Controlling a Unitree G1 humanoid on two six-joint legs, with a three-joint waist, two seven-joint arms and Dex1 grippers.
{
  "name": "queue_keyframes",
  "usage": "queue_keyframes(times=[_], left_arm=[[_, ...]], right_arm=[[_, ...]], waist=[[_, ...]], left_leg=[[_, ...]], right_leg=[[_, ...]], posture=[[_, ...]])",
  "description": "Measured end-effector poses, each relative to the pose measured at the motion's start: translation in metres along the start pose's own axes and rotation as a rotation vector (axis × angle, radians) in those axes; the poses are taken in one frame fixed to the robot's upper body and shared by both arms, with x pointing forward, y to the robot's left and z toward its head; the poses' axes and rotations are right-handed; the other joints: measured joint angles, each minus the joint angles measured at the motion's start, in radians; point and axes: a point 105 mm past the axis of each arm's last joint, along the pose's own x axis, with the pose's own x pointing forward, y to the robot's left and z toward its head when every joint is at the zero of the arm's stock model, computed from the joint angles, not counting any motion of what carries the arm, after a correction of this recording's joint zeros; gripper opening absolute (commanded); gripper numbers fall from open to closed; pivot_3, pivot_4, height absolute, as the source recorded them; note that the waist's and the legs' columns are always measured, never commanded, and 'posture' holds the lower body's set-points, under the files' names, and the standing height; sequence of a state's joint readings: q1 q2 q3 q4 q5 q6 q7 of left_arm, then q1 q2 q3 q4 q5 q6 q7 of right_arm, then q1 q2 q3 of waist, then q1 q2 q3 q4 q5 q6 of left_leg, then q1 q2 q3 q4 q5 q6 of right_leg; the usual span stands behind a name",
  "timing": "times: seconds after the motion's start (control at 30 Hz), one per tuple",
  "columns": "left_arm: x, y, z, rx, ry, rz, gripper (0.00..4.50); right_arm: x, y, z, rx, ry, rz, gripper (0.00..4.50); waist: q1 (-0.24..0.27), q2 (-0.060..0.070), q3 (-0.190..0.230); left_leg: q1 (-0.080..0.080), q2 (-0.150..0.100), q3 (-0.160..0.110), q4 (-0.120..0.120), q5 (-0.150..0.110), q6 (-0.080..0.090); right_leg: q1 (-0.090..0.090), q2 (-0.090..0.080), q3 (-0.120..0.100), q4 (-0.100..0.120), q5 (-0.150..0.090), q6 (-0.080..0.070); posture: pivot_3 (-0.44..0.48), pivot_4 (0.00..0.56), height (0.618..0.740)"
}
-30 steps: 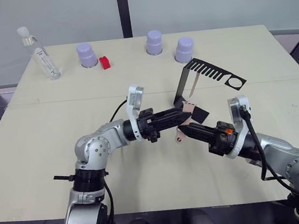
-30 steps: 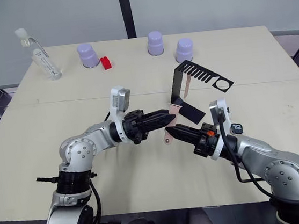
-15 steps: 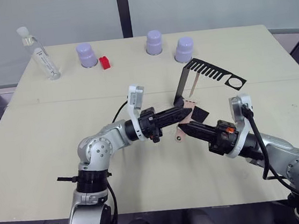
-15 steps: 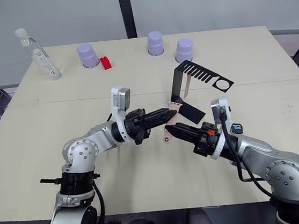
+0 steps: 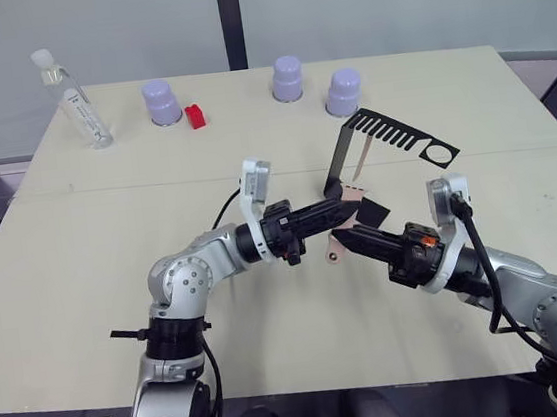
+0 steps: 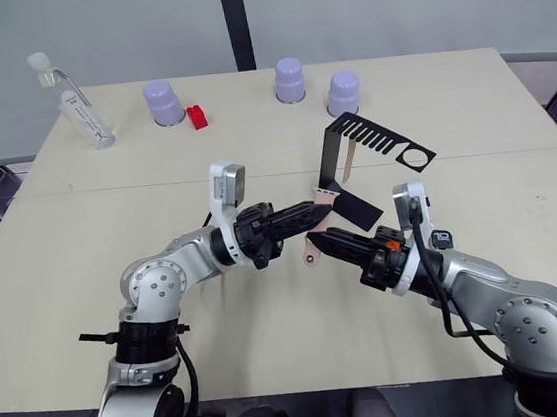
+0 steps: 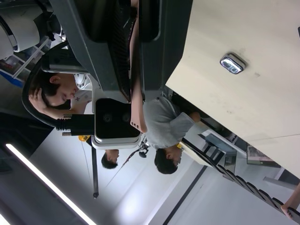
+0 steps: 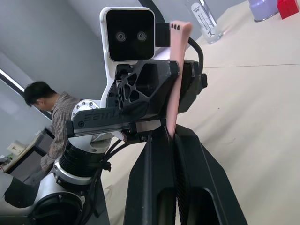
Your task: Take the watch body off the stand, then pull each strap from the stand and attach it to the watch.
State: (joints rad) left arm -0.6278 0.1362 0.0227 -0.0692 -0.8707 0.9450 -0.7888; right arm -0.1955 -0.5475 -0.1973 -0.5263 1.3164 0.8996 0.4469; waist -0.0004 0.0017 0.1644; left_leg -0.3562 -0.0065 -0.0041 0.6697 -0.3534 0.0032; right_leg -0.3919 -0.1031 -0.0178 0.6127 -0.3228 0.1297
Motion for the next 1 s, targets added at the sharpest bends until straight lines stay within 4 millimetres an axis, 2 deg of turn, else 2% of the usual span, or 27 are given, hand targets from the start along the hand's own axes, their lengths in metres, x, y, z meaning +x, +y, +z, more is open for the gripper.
queue_keyframes(times=[1.0], left_arm=[[-0.001,-0.0049,0.0024,0.002,-0.011,-0.02,0.23]], right_arm=[[-0.0024,0.0005,0.0031,-0.053,0.007,-0.021,0.0]], waist=[[0.001,0.0,0.0]], left_leg=[[0.0,0.0,0.0,-0.001,0.0,0.0]], right_leg=[[0.0,0.0,0.0,-0.001,0.0,0.0]], posture=[[0.0,0.15,0.74]])
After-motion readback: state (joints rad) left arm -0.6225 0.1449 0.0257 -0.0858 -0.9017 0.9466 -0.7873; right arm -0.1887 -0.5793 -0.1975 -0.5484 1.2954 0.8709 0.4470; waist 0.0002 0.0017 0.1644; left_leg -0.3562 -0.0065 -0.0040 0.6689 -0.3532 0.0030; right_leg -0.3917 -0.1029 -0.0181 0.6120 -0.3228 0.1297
